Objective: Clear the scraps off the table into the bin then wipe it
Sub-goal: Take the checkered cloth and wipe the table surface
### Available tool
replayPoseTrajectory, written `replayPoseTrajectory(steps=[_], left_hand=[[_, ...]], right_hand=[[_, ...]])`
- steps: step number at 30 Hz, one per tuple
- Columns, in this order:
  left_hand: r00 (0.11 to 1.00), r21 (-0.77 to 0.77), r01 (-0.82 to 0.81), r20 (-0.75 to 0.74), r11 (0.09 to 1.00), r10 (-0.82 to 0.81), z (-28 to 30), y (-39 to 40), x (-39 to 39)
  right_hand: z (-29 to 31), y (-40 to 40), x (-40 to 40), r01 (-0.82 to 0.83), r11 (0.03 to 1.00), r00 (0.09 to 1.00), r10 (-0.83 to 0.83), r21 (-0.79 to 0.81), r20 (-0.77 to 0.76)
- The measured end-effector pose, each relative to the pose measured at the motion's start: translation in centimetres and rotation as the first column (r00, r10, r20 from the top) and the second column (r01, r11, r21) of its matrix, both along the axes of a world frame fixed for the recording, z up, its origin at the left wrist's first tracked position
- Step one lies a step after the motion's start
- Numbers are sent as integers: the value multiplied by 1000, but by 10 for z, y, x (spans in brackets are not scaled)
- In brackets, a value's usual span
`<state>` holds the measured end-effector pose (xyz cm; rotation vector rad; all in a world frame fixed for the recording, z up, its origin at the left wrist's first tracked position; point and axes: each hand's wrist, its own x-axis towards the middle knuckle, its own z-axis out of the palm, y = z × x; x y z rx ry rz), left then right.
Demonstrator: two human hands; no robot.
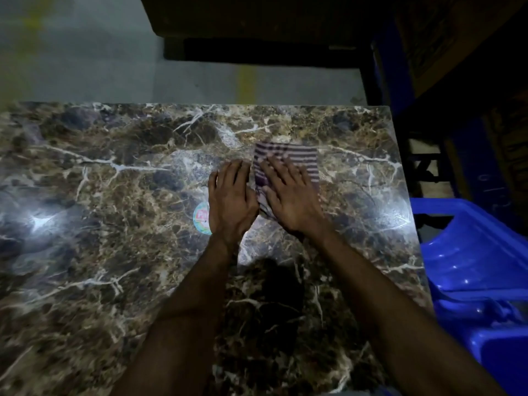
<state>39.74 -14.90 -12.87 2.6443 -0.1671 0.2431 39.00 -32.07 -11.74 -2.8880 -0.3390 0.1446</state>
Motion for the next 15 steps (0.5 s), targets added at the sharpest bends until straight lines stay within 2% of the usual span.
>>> replayPoseTrajectory(steps=[2,4,8,12,14,15], left_hand=[[1000,-50,2,7,999,-2,0,2,1],[1000,-96,15,9,995,-15,1,2,2],[999,-87,45,14,995,-44,3,3,0],[999,-89,44,20,995,-42,5,2,0],[1000,-176,-8,18,984,12,5,4,1],[998,-276,-50,10,960,54,5,5,2]], right_hand=[[0,-18,-25,-60,998,998,60,-6,-25],[4,-42,-37,-43,999,998,42,-6,-46],[3,-64,-17,154,988,987,-153,10,-46],[3,-29,17,264,965,964,-264,4,-24],[3,-7,21,243,970,970,-243,6,-17],[4,3,18,218,976,976,-218,15,-15]])
